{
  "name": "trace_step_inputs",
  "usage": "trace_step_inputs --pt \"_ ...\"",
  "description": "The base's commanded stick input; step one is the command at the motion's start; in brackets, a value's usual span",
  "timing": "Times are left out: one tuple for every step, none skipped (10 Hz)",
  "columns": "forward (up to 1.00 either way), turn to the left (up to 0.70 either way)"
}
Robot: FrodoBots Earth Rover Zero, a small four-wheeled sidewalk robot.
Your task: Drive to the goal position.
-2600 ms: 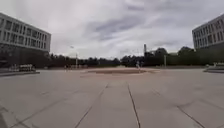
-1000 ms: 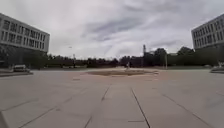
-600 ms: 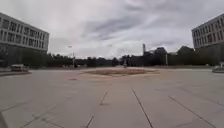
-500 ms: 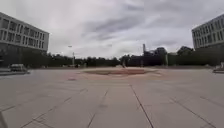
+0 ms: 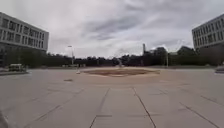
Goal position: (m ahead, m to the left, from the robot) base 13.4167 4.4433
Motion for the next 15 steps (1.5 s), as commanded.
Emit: trace_step_inputs --pt "0.7 0.0" --pt "0.7 0.0" --pt "0.7 0.0" --pt "0.7 0.0" --pt "0.7 0.0" --pt "0.7 0.0" --pt "0.7 0.01" --pt "0.7 0.01" --pt "0.7 0.03" --pt "0.7 0.03" --pt "0.7 0.03" --pt "0.7 0.03" --pt "0.7 0.03" --pt "0.7 0.04" --pt "0.7 0.19"
